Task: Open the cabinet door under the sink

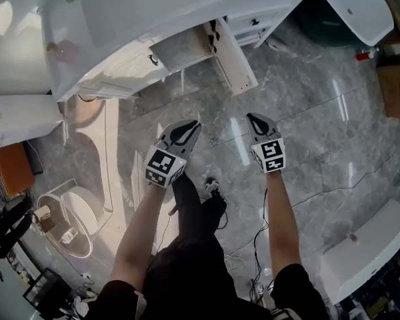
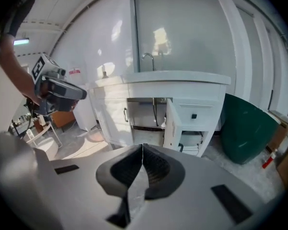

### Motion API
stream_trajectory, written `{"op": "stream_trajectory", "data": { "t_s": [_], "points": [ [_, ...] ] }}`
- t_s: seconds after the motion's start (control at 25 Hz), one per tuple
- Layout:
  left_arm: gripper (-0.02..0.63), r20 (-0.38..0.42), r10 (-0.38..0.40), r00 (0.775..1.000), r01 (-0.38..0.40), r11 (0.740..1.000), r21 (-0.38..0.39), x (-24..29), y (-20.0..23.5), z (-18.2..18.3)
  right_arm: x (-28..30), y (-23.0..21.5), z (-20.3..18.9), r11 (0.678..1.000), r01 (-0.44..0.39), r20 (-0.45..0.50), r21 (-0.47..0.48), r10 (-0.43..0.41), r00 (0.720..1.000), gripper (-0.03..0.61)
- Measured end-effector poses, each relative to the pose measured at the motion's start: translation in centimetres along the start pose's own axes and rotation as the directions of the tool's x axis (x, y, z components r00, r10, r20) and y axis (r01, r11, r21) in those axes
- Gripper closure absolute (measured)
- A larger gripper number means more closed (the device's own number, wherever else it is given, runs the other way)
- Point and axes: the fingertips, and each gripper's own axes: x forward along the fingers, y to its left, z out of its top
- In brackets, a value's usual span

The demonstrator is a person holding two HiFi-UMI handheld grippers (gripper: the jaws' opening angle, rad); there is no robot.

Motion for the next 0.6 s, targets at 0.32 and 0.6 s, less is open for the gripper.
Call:
{"op": "stream_trajectory", "data": {
  "t_s": [0.32,0.6],
  "points": [
    [0.574,0.003,0.029,1.000,-0.029,0.993,0.113,-4.1,-4.7,4.7,-6.6,6.0,8.6,0.983,-0.132,0.060,-0.126,0.140,0.988,0.518],
    [0.574,0.000,0.062,0.998,-0.062,0.990,0.124,-8.8,-8.9,4.9,-11.8,10.6,11.7,0.974,-0.151,0.084,-0.167,0.167,0.982,0.518]
  ]
}}
